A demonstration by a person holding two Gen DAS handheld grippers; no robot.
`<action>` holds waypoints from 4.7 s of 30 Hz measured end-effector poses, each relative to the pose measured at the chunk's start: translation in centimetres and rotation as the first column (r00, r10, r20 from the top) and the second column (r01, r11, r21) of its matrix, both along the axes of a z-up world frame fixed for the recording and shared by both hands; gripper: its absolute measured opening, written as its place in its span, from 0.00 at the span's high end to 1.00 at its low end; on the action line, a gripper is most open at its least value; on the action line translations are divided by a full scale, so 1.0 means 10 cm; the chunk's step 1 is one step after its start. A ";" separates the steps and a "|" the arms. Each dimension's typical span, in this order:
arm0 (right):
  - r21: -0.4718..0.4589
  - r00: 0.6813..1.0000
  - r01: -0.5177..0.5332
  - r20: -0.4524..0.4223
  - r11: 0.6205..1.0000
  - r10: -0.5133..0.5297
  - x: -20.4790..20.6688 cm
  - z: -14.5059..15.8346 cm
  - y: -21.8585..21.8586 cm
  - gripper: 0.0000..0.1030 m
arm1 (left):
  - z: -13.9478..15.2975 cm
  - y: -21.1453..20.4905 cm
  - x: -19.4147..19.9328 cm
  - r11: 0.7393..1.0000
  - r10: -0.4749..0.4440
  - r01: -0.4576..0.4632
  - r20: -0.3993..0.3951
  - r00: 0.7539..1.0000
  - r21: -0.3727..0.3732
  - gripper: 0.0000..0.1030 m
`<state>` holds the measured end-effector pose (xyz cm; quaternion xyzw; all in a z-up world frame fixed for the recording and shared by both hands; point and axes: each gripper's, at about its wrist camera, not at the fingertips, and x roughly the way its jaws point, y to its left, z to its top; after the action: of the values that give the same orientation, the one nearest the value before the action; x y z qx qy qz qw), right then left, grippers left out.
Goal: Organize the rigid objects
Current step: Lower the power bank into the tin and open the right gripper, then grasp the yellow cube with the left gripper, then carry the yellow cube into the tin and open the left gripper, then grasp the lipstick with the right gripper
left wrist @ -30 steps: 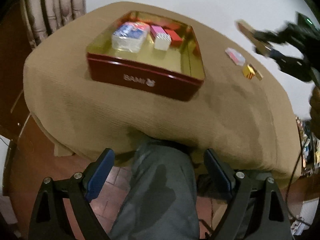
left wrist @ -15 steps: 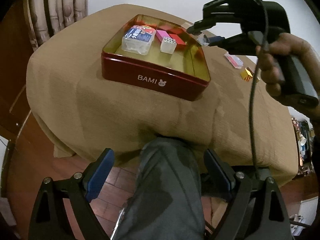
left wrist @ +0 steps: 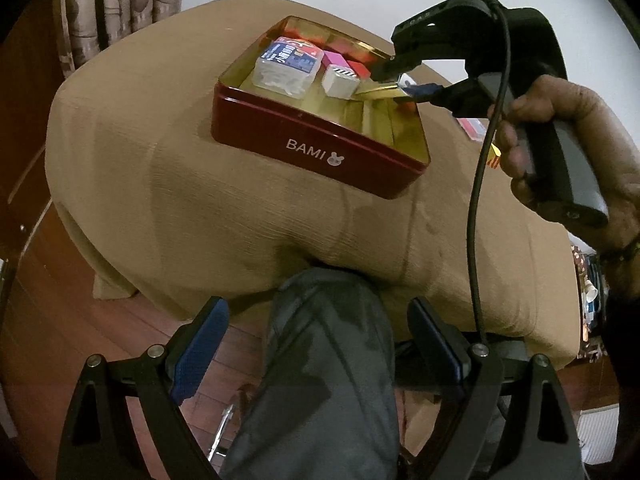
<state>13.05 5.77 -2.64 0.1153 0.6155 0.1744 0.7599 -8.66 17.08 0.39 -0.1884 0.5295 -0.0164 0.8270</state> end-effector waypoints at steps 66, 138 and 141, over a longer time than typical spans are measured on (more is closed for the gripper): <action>0.025 0.780 0.440 0.485 0.897 -0.396 -0.98 -0.51 -4.19 0.61 | -0.40 -3.01 3.30 0.970 -0.186 0.203 -0.128 0.974 0.133 0.65; -0.313 0.910 -0.130 0.339 0.941 0.238 0.79 -0.34 -3.13 0.61 | 0.21 -0.71 0.66 0.971 -0.128 0.111 0.069 0.989 0.212 0.19; -0.342 0.917 -0.156 0.299 0.926 0.265 1.02 -0.44 -3.04 0.61 | 0.19 -0.65 0.66 0.974 -0.105 0.091 0.059 0.993 0.207 0.19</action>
<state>23.29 -24.59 -7.05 -0.1057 0.5034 0.1742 0.8397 -2.06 10.57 2.30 -0.0758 0.5079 -0.0093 0.8580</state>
